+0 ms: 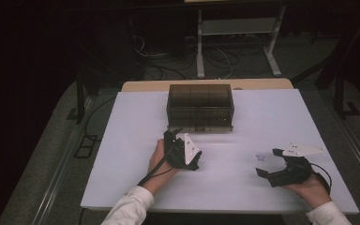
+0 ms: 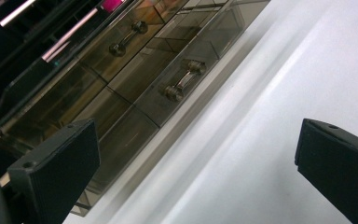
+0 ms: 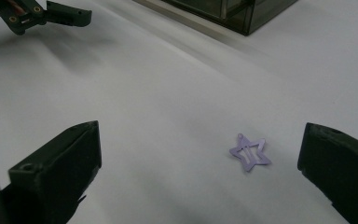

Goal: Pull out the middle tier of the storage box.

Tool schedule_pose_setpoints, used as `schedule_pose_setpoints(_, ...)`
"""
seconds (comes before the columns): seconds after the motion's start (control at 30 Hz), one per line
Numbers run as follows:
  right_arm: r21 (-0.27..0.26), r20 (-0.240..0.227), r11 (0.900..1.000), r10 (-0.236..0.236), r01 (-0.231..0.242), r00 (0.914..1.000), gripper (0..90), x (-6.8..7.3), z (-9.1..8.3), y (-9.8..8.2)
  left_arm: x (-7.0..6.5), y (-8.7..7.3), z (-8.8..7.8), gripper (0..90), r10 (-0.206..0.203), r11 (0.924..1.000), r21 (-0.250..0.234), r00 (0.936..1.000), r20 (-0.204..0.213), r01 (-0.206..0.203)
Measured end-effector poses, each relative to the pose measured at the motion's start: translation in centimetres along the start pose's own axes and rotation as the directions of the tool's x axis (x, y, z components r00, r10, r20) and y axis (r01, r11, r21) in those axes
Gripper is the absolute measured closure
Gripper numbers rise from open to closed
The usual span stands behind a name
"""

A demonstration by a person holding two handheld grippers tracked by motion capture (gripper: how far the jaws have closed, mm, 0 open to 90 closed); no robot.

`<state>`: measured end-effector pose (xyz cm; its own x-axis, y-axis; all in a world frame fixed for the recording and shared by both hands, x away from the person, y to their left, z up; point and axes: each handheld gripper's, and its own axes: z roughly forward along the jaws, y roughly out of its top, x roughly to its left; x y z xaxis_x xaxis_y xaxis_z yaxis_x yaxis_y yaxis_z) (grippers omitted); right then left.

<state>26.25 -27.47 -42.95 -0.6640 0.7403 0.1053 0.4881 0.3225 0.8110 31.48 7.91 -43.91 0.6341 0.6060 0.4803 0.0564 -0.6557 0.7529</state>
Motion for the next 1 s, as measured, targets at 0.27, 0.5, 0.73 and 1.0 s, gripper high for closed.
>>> schedule_pose_setpoints(0.27,0.000,-0.001,1.000,0.000,0.000,1.0000,0.0,0.0,0.0,0.0,0.8,-0.2,0.0,0.0,-0.119,0.9928,-0.010,0.9922,0.036,0.120)
schedule_pose_setpoints(0.5,0.000,0.000,1.000,-0.001,0.001,1.0000,0.0,0.0,0.0,0.0,1.5,-0.3,0.0,0.3,-0.246,0.9686,-0.013,0.9647,0.095,0.248)
schedule_pose_setpoints(0.73,0.001,0.000,1.000,-0.003,0.003,1.0000,0.0,0.0,0.0,0.0,2.1,-0.5,-0.1,9.9,-0.324,0.9449,0.004,0.9337,0.152,0.327)
schedule_pose_setpoints(1.0,0.001,-0.001,1.000,-0.002,0.002,1.0000,0.0,0.0,0.0,0.0,2.4,-0.7,0.2,23.6,-0.365,0.9292,0.026,0.9056,0.215,0.369)
